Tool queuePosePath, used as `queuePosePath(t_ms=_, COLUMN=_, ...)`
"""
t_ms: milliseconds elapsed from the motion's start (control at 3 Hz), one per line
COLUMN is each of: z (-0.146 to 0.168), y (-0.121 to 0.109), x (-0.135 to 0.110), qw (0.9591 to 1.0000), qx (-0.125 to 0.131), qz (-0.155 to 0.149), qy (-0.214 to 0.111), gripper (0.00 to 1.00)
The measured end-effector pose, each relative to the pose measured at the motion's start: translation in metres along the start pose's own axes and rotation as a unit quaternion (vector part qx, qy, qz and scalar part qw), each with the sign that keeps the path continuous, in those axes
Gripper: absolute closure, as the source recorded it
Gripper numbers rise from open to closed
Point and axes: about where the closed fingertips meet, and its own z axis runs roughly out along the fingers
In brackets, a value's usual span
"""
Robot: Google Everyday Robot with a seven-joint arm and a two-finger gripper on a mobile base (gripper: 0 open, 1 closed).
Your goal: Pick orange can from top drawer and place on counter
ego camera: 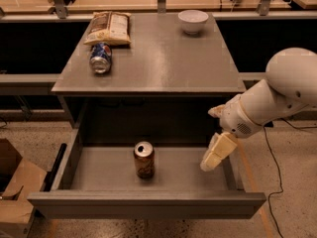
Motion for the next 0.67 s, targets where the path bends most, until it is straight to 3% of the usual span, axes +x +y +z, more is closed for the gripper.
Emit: queuePosePath(t_ms=667, z=0.025, y=0.0, x=-0.006, qw=0.9998, qx=-0.007, qz=0.002, qy=-0.021, gripper=0.0)
